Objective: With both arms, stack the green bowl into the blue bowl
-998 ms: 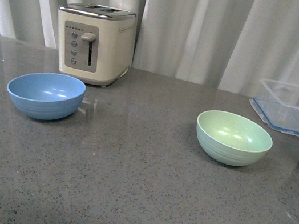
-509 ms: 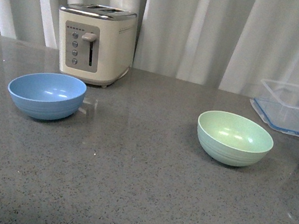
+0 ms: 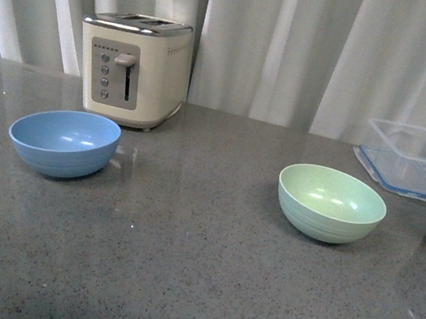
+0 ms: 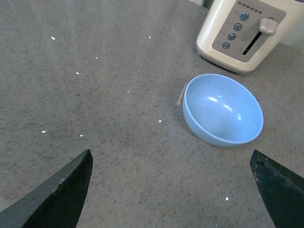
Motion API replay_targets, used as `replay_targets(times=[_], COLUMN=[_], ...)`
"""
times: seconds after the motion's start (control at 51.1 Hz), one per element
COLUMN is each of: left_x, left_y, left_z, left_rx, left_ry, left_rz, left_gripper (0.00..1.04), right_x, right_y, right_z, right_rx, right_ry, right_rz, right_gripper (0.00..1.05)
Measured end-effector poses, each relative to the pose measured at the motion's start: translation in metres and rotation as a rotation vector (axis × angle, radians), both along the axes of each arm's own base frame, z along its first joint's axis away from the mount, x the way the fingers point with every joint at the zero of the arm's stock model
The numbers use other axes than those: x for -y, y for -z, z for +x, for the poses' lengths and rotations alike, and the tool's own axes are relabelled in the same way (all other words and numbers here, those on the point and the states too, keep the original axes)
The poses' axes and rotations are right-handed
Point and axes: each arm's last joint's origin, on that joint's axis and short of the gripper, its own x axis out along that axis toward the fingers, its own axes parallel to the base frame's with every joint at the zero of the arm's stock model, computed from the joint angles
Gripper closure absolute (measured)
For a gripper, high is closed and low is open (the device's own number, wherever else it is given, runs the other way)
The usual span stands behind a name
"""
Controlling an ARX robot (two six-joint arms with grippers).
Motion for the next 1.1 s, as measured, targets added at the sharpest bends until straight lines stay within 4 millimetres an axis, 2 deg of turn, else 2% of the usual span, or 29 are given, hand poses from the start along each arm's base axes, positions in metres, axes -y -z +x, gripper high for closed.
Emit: replay_targets(times=[0.078, 0.254, 0.391, 0.548, 0.743, 0.919, 1.095], left_x=[-0.003, -0.007, -0.002, 0.010, 0.021, 0.025, 0.028], left_y=[0.002, 0.001, 0.005, 0.019, 0.044, 0.058, 0.064], left_z=[0.021, 0.086, 0.118, 0.159, 0.190, 0.202, 0.205], left_rx=[-0.050, -0.114, -0.148, -0.213, -0.287, -0.318, -0.329], left_ry=[0.001, 0.015, 0.023, 0.018, 0.008, 0.002, -0.008], left_rz=[-0.048, -0.179, -0.213, -0.230, -0.237, -0.240, -0.244], left_gripper=[0.07, 0.07, 0.07, 0.07, 0.07, 0.08, 0.39], right_x=[0.000, 0.000, 0.000, 0.000, 0.000, 0.000, 0.000], right_y=[0.000, 0.000, 0.000, 0.000, 0.000, 0.000, 0.000], right_z=[0.000, 0.000, 0.000, 0.000, 0.000, 0.000, 0.000], right_rx=[0.000, 0.000, 0.000, 0.000, 0.000, 0.000, 0.000], right_ry=[0.001, 0.000, 0.000, 0.000, 0.000, 0.000, 0.000], right_rz=[0.000, 0.000, 0.000, 0.000, 0.000, 0.000, 0.000], right_gripper=[0.10, 0.10, 0.10, 0.10, 0.10, 0.10, 0.10])
